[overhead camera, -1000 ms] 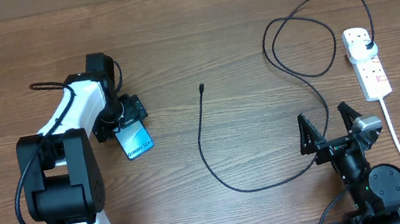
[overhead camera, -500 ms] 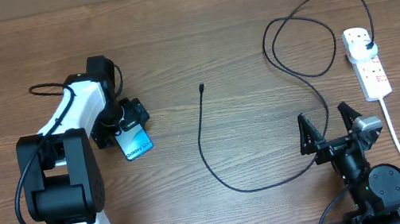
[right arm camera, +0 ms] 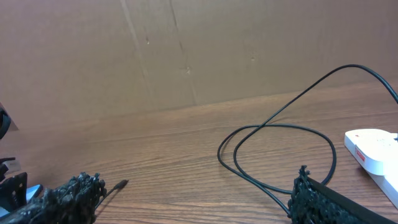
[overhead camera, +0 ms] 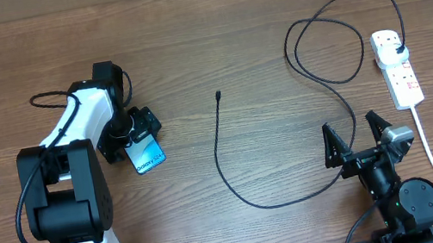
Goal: Plug charger to phone and switch on socket
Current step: 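Close the left gripper on the phone's sides and grip it, then lift the phone with the left gripper and tilt it upright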
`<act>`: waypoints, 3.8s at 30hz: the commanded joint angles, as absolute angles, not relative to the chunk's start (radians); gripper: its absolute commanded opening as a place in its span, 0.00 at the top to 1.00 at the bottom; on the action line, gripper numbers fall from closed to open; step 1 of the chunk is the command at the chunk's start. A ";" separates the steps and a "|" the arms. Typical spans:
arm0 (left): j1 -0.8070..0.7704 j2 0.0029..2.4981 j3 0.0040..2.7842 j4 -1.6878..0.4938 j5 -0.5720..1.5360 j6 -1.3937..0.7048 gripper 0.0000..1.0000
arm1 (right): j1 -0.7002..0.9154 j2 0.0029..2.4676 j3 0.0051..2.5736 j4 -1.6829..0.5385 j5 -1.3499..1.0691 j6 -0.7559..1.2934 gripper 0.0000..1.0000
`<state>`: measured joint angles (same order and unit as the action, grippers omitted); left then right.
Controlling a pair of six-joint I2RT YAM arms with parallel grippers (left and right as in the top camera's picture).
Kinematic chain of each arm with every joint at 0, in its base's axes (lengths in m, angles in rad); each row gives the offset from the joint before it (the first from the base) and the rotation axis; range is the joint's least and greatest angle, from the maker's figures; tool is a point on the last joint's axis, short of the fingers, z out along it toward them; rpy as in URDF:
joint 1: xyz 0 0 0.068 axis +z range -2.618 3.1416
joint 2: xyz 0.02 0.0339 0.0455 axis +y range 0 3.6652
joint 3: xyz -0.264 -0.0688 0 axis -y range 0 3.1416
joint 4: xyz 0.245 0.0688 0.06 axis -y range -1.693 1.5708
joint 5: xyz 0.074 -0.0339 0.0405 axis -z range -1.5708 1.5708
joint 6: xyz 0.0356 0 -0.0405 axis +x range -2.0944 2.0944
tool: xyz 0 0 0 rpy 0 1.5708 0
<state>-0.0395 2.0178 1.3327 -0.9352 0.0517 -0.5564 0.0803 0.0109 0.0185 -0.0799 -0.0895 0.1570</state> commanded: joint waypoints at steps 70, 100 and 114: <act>-0.038 2.059 1.674 -1.096 0.775 -0.730 0.37 | 0.086 0.003 0.008 -0.076 -0.091 0.159 0.00; -0.038 2.059 1.674 -1.099 1.251 -1.173 0.33 | 0.086 0.003 0.008 -0.076 -0.091 0.159 0.00; -0.038 2.059 1.674 -1.098 1.309 -1.193 0.34 | 0.086 0.003 0.008 -0.076 -0.091 0.159 0.00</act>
